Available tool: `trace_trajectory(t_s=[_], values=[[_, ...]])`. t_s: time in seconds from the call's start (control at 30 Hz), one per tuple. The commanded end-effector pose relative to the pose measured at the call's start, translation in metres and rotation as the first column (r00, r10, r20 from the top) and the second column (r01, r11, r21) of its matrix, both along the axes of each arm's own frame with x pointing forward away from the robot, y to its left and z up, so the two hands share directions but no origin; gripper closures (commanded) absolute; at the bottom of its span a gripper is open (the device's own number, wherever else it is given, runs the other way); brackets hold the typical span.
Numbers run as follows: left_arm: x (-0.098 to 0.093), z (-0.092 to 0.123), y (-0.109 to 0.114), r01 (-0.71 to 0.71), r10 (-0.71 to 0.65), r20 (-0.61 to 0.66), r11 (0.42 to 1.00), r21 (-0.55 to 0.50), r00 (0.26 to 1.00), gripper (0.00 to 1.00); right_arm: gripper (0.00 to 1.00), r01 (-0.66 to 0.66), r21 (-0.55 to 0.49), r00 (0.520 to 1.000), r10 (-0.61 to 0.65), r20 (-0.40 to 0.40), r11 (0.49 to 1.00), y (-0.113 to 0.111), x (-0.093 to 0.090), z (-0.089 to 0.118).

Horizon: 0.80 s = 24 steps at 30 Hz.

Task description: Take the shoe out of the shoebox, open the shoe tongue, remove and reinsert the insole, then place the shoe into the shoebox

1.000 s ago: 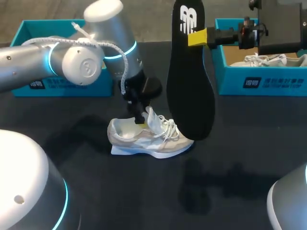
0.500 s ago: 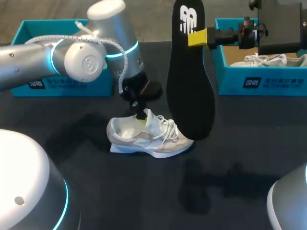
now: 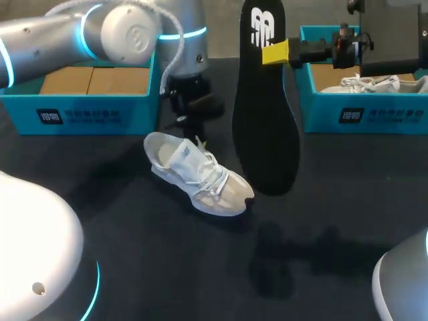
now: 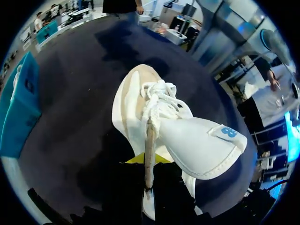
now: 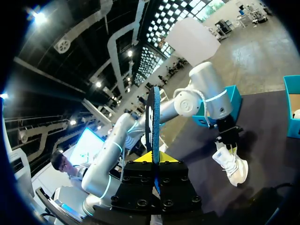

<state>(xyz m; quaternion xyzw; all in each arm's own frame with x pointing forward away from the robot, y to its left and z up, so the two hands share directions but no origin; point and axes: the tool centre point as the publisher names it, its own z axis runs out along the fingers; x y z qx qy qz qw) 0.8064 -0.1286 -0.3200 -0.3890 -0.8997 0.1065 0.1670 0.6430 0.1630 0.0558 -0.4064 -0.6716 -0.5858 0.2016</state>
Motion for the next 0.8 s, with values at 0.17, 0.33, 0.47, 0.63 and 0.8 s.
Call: trace_trajectory(t_s=[0.17, 0.33, 0.47, 0.63, 0.8], values=[[0.005, 0.021, -0.020, 0.628, -0.588, -0.273, 0.773, 0.088, 0.762, 1.00, 1.00, 0.001, -0.001, 1.000, -0.001, -0.001, 1.000, 0.003, 0.002, 0.000], [0.012, 0.019, -0.031, 0.660, -0.611, -0.287, 0.743, 0.116, 0.738, 1.00, 1.00, 0.001, -0.001, 1.000, -0.001, -0.001, 1.000, 0.003, 0.002, 0.000], [0.016, 0.017, -0.038, 0.683, -0.631, -0.292, 0.720, 0.126, 0.719, 1.00, 1.00, 0.001, -0.001, 1.000, -0.001, -0.001, 1.000, 0.003, 0.002, 0.000], [0.024, 0.012, -0.046, 0.689, -0.635, -0.292, 0.712, 0.137, 0.715, 1.00, 1.00, 0.001, -0.001, 1.000, -0.001, -0.001, 1.000, 0.003, 0.002, 0.000], [0.029, 0.008, -0.054, 0.714, -0.655, -0.307, 0.685, 0.143, 0.690, 1.00, 1.00, 0.001, -0.001, 1.000, -0.001, -0.001, 1.000, 0.003, 0.002, 0.000]])
